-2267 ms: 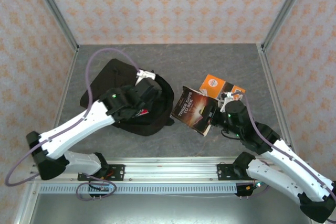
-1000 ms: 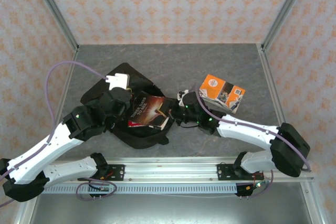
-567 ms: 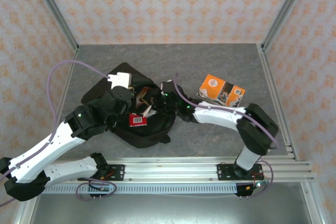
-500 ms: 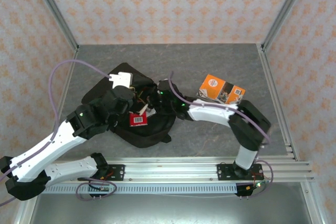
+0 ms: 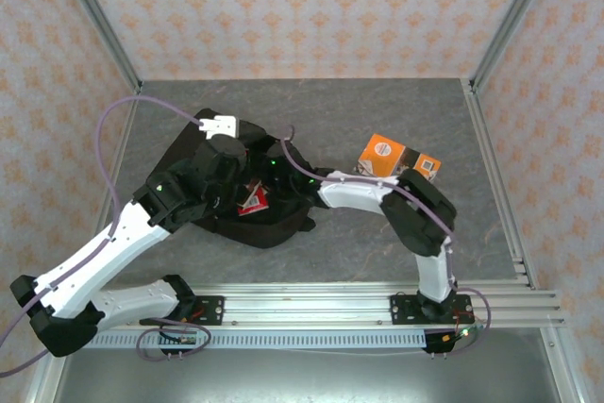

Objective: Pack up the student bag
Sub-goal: Close the student bag at the center of the table.

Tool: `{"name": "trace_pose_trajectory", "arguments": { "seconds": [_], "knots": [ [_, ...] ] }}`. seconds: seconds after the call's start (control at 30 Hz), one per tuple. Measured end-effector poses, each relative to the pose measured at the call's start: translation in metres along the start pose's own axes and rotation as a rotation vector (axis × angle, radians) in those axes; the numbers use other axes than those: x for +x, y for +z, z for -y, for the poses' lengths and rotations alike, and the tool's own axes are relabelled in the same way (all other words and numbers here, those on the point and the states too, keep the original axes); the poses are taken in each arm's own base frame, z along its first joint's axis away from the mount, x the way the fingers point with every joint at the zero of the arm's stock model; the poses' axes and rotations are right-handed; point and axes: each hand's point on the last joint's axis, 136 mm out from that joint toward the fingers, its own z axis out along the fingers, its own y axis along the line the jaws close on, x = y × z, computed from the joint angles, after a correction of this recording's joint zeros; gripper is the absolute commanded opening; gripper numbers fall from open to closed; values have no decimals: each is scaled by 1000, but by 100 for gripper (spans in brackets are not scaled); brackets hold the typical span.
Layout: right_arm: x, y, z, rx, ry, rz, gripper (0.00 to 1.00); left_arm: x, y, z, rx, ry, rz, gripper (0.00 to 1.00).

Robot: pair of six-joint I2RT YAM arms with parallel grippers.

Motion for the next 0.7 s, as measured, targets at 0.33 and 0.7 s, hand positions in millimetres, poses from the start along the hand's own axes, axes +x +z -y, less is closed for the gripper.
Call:
{"name": "trace_pose_trajectory", "arguments": {
  "seconds": [0.33, 0.7],
  "knots": [
    [-43, -115, -2, 39, -175, 174, 80, 5, 1, -1, 13, -23, -19, 0],
    [-172, -259, 106, 525, -152, 586, 88, 50, 34, 37, 113, -27, -213, 58]
  ]
}}
